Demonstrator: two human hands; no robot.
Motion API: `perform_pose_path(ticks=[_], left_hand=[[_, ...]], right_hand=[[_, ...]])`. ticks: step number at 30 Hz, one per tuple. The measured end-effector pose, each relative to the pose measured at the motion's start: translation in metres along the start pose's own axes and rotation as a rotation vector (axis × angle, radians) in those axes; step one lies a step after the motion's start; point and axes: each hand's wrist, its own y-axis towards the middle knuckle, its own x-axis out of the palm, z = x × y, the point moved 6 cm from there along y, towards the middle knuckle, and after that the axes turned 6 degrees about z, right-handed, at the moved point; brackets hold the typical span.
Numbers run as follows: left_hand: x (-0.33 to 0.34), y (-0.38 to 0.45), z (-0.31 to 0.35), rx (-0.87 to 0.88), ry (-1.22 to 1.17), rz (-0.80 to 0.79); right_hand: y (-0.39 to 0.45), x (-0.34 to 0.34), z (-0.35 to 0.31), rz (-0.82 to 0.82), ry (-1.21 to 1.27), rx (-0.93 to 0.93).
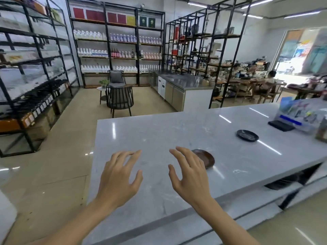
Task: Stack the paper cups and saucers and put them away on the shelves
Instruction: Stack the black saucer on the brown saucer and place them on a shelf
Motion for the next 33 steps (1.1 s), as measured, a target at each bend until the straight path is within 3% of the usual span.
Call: perform_pose_path(ticks=[21,33], left_hand=[[0.236,0.171,0.211,0.213,-0.227,-0.149],[0.394,0.241,0.308,0.273,-0.188,-0.221]], right_hand=[[0.027,-0.064,0.311,-0.002,-0.214,0.299],[0.037,-0.06,0.52,-0.104,-0.262,0.357]])
